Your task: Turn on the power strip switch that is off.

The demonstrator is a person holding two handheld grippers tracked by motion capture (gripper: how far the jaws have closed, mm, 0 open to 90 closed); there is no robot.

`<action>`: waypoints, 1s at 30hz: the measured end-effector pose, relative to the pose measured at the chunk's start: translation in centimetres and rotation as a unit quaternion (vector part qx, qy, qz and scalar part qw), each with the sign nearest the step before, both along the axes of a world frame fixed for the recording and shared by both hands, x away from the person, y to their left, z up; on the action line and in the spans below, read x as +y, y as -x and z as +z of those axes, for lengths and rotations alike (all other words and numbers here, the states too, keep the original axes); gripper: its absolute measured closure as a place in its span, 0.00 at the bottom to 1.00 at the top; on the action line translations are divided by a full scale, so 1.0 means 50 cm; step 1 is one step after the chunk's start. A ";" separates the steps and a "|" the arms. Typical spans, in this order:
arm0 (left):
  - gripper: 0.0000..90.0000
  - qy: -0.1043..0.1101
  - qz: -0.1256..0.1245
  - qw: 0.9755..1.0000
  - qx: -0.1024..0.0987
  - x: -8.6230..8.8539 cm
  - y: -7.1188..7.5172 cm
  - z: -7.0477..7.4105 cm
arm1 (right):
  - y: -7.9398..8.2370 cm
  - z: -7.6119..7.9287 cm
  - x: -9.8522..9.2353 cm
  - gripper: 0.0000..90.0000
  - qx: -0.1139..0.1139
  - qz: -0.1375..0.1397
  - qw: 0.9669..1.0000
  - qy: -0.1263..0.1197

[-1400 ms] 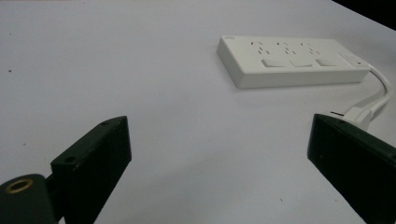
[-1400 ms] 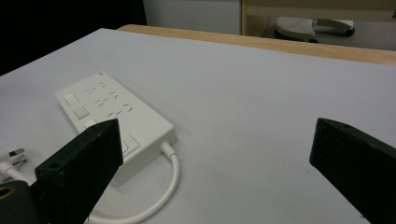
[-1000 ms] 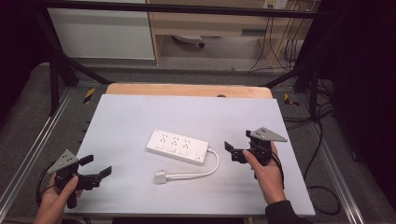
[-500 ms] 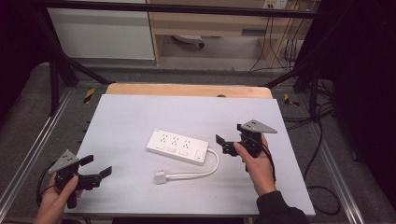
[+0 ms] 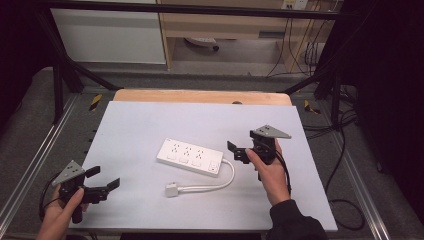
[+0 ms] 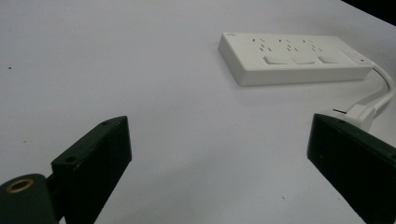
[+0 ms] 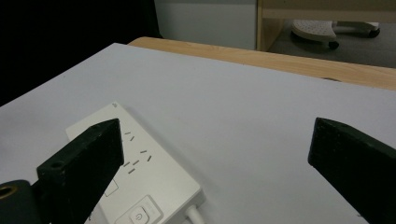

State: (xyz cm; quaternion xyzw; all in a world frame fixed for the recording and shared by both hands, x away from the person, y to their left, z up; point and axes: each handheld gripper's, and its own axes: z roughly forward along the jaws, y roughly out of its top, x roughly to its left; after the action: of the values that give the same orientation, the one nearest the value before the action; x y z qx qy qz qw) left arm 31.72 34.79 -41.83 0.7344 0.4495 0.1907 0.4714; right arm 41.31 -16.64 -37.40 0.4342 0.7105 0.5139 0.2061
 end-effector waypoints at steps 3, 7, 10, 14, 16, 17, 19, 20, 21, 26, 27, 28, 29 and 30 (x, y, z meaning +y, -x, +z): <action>0.07 -0.001 0.001 1.000 0.000 0.000 0.000 0.000 | -0.002 0.000 0.006 0.05 0.000 0.002 1.000 0.003; 0.07 -0.001 0.001 1.000 0.001 0.000 0.000 0.000 | -0.003 0.000 0.012 0.05 -0.002 0.004 1.000 0.003; 0.07 -0.001 0.002 1.000 0.001 -0.001 0.000 -0.001 | -0.006 -0.003 0.019 0.05 0.000 0.004 1.000 0.001; 0.07 -0.001 0.001 1.000 0.001 0.000 0.000 -0.001 | -0.010 -0.005 0.026 0.05 0.002 0.006 1.000 0.005; 0.07 0.000 0.001 1.000 0.001 0.000 -0.001 -0.001 | -0.013 -0.007 0.030 0.05 0.004 0.007 1.000 0.005; 0.07 0.000 0.000 1.000 0.001 0.000 0.000 0.000 | -0.014 -0.007 0.032 0.05 0.004 0.008 1.000 0.007; 0.07 0.000 0.000 1.000 0.001 0.000 0.000 0.000 | -0.016 -0.008 0.037 0.06 0.004 0.010 1.000 0.009; 0.07 0.000 0.001 1.000 0.001 0.000 -0.001 -0.001 | -0.017 -0.009 0.040 0.06 0.005 0.010 1.000 0.009; 0.07 0.000 0.001 1.000 0.001 0.000 -0.001 -0.001 | -0.019 -0.010 0.042 0.06 0.007 0.011 1.000 0.010; 0.07 0.000 0.001 1.000 0.001 0.000 -0.001 -0.001 | -0.025 -0.013 0.055 0.06 0.009 0.013 1.000 0.007; 0.07 0.000 0.001 1.000 0.001 0.000 -0.001 -0.001 | -0.026 -0.013 0.058 0.06 0.010 0.015 1.000 0.007; 0.07 0.000 0.000 1.000 0.001 0.000 0.000 0.000 | -0.027 -0.014 0.061 0.06 0.010 0.015 1.000 0.008; 0.07 0.000 0.000 1.000 0.000 0.000 0.000 0.000 | -0.027 -0.014 0.061 0.06 0.010 0.015 1.000 0.008; 0.07 0.000 0.000 1.000 0.000 0.000 0.000 0.000 | -0.028 -0.016 0.064 0.06 0.010 0.016 1.000 0.010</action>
State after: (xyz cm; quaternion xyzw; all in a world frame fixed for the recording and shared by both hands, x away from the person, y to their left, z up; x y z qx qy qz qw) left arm 31.73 34.79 -41.85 0.7344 0.4495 0.1903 0.4715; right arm 42.69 -13.46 -38.18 0.4260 0.7243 0.5059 0.1949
